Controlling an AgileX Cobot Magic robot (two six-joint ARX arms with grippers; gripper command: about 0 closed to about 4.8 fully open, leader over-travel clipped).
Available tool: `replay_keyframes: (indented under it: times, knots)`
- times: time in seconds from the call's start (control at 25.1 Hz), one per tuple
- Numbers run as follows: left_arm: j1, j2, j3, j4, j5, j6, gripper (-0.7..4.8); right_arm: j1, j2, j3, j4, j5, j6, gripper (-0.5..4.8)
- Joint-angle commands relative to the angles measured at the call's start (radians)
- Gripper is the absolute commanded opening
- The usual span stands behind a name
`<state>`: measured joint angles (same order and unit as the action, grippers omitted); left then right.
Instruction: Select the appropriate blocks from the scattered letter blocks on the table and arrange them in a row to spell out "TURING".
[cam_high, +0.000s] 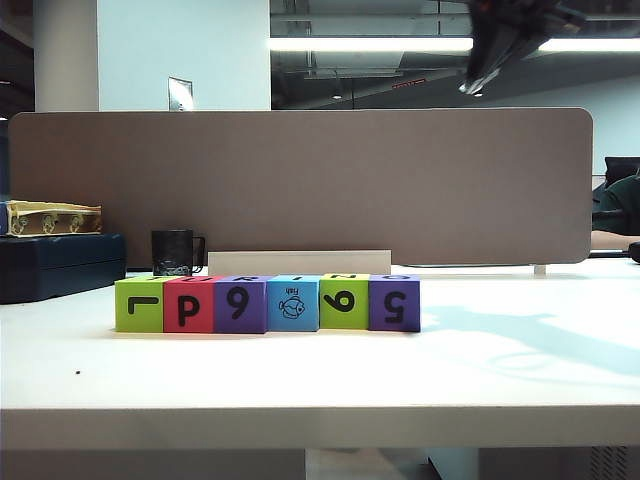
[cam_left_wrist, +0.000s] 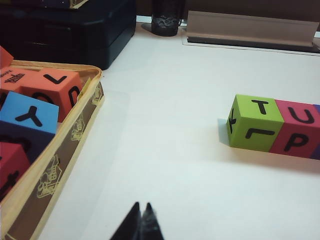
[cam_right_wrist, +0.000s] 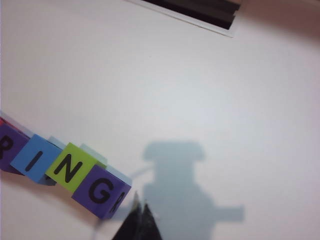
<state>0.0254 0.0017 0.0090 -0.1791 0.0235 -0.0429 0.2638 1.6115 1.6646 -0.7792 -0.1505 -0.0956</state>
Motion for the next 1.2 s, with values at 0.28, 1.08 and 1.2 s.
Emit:
replay_keyframes:
  times: [0.28, 1.08, 1.2]
  knots:
    - [0.000, 0.000, 0.001, -0.005, 0.003, -0.002, -0.05, -0.064, -0.183, -0.198, 0.167, 0.003, -0.002, -0.01]
    - [0.000, 0.000, 0.001, -0.005, 0.003, -0.002, -0.05, -0.138, -0.404, -0.445, 0.284, 0.003, 0.018, -0.01]
    - [0.000, 0.000, 0.001, -0.005, 0.003, -0.002, -0.05, -0.148, -0.430, -0.472, 0.288, 0.004, 0.018, -0.01]
